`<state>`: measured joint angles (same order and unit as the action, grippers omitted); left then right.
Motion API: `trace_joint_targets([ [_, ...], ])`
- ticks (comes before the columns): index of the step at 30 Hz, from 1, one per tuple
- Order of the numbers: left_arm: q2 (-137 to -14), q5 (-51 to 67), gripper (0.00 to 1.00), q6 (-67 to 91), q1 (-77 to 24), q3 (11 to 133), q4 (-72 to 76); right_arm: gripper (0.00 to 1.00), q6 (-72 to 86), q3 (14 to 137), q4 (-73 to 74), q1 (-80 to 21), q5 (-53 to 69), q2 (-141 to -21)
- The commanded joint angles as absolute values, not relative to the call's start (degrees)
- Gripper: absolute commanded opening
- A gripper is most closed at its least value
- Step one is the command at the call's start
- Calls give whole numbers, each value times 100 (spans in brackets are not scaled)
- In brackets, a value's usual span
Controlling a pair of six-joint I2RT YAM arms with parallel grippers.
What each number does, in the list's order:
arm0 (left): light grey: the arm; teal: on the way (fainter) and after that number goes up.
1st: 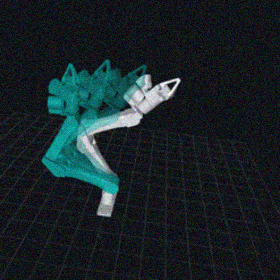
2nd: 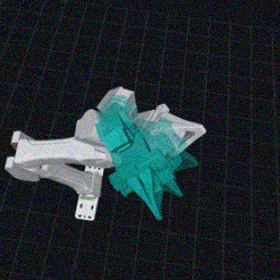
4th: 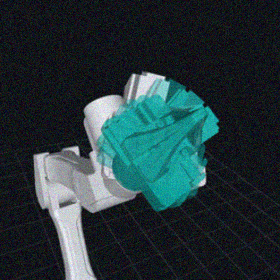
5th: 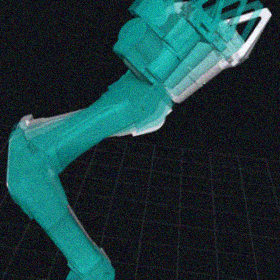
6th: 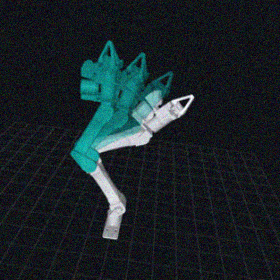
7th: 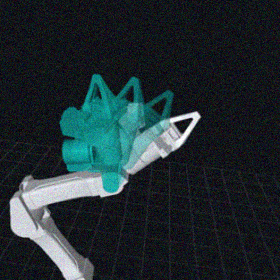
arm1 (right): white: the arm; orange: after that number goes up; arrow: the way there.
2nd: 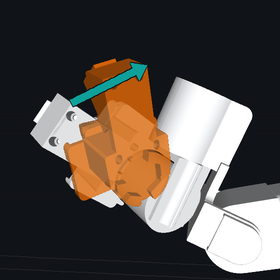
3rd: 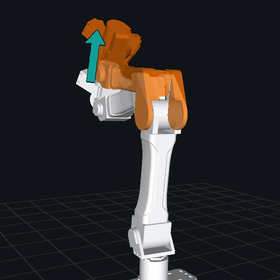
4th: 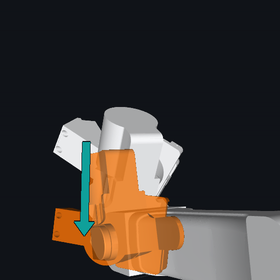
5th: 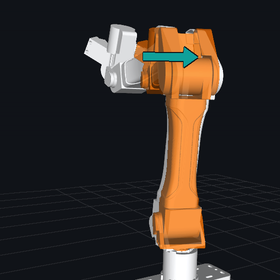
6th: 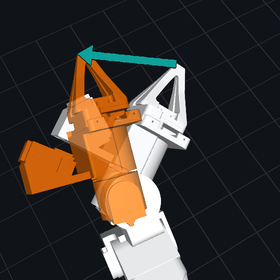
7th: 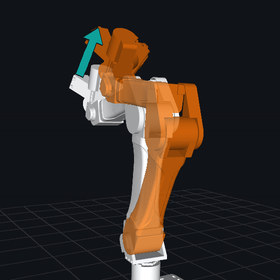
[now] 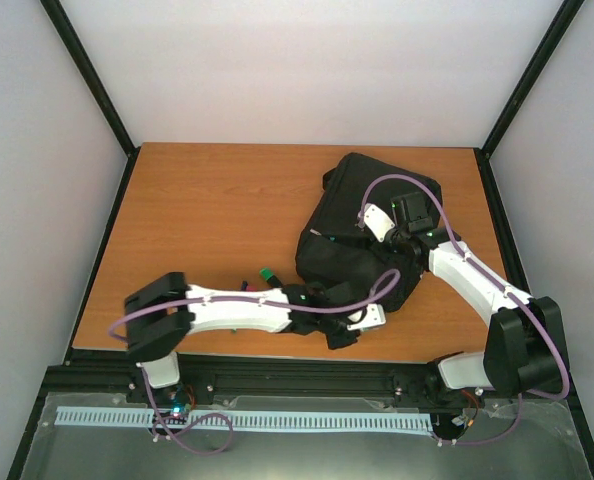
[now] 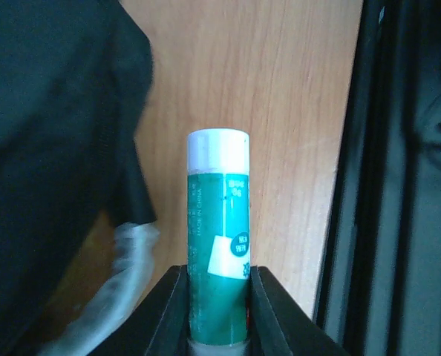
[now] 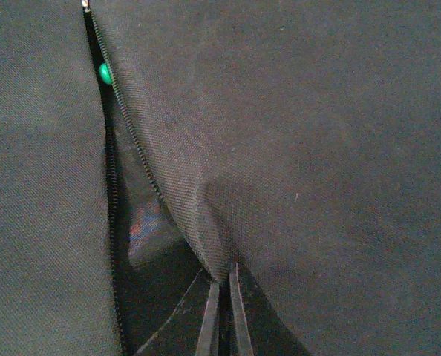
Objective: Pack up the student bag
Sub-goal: Pick up the stationery from the center of the board, then place the stationery in the student bag.
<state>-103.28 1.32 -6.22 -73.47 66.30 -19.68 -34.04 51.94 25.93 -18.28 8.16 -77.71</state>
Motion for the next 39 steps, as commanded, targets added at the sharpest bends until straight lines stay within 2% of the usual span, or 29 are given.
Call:
trace_joint_targets([
  [1,-9248,-75,9,-61,-7418,6490,-2204,3,-3385,5238,2645,-1903,1076,-7666],
  [6,-8886,-188,8,602,-7130,6302,-2678,3,-3404,5240,2627,-1905,1049,-7611],
  [10,-8404,248,6,1229,-6581,5823,-2106,3,-3408,5237,2636,-1907,1050,-7555],
  [13,-8403,221,6,1526,-6250,5937,-2006,3,-3405,5221,2635,-1897,1035,-7527],
  [22,-9567,138,4,2427,-5397,6959,-2421,3,-3400,5220,2648,-1898,1107,-7549],
  [39,-11234,-214,4,3172,-4785,8506,-2584,3,-3471,5219,2719,-1898,1347,-7530],
])
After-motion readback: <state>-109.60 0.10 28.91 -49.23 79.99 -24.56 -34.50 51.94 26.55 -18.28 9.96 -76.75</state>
